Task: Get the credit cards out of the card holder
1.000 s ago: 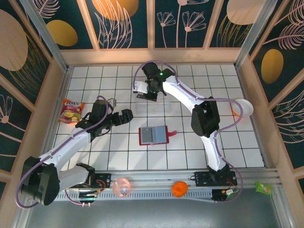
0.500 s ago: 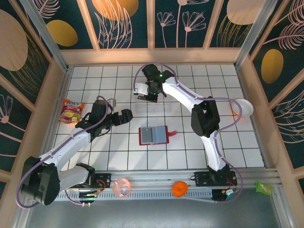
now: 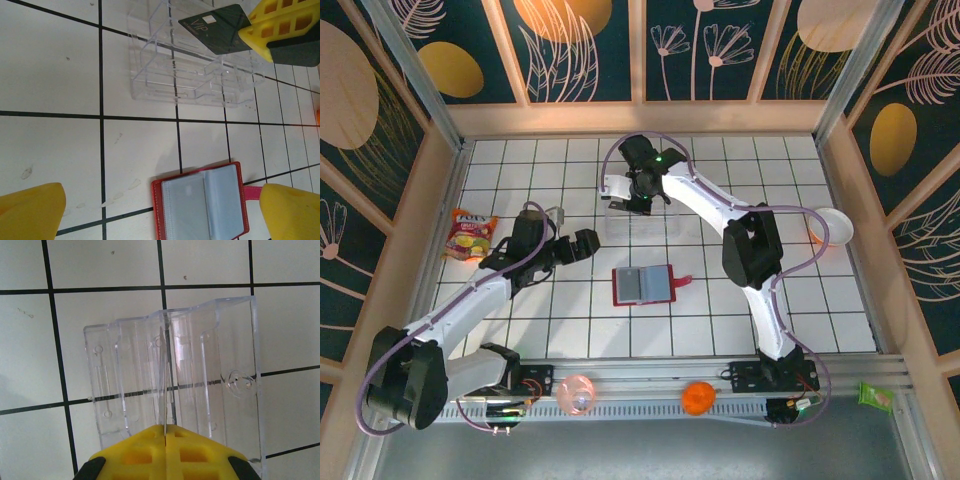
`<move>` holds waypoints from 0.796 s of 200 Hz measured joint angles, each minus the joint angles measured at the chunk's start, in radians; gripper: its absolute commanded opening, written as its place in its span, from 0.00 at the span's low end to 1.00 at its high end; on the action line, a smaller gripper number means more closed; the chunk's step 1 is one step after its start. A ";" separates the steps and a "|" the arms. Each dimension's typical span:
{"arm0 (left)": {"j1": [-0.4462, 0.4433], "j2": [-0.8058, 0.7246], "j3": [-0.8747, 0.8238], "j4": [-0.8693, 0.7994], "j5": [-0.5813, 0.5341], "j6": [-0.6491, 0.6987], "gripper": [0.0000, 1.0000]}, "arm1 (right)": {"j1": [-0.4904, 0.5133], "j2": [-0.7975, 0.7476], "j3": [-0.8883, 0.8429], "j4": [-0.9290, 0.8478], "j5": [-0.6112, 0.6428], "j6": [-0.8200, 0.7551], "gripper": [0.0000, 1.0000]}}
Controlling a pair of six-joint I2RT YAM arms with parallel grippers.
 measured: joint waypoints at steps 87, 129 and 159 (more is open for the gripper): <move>0.006 0.000 -0.019 0.012 0.003 -0.003 0.99 | 0.025 -0.107 -0.059 0.024 -0.005 -0.002 0.00; 0.006 -0.003 -0.024 0.012 0.003 -0.003 0.99 | 0.026 -0.106 -0.074 0.034 -0.002 -0.007 0.00; 0.011 -0.004 -0.025 0.012 0.003 -0.003 0.99 | 0.026 -0.106 -0.100 0.052 0.007 -0.013 0.00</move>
